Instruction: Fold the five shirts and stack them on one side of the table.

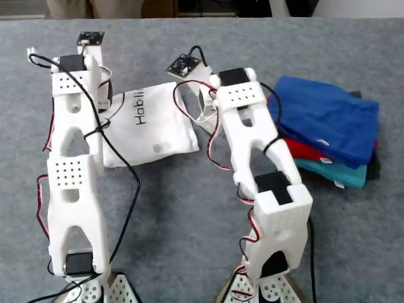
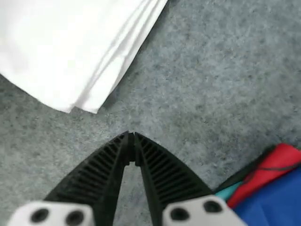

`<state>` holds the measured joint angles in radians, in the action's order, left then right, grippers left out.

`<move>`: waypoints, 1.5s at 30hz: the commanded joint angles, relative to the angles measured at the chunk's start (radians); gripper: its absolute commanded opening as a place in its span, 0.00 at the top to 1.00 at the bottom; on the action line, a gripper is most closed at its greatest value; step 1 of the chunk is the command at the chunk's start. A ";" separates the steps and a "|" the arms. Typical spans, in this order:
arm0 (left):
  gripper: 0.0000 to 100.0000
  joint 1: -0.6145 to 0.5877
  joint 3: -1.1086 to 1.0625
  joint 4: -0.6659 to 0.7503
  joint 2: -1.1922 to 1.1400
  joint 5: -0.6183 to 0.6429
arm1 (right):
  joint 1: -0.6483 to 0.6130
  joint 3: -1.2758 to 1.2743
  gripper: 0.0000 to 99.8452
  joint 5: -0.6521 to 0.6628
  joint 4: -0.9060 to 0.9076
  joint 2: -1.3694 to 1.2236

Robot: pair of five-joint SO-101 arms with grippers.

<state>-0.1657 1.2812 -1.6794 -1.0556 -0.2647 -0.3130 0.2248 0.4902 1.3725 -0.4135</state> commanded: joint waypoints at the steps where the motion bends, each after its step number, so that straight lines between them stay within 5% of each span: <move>1: 0.98 -0.003 0.153 -0.048 -0.015 -0.011 | -0.024 0.004 1.00 -0.002 -0.020 0.056; 6: 0.98 -0.012 0.210 -0.051 -0.041 -0.009 | -0.087 0.008 0.93 -0.049 0.060 0.065; 12: 0.98 -0.081 0.253 -0.080 -0.005 -0.008 | -0.105 0.048 0.75 -0.387 0.115 0.056; 21: 0.90 -0.235 0.176 -0.081 0.225 -0.009 | -0.236 0.143 0.74 -0.700 -0.218 -0.064; 32: 0.90 -0.381 0.117 -0.081 0.275 -0.015 | -0.228 0.472 0.63 -1.048 -0.163 -0.467; 39: 0.90 -0.377 0.117 -0.081 0.275 -0.015 | -0.272 0.734 0.66 -1.046 0.002 -0.616; 45: 0.90 -0.387 0.117 -0.081 0.275 -0.015 | -0.266 0.955 0.94 -1.046 0.089 -0.743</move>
<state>-0.5416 1.3947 -1.7484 -0.8485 -0.2708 -0.5662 1.0702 -0.5485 1.4369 -1.1224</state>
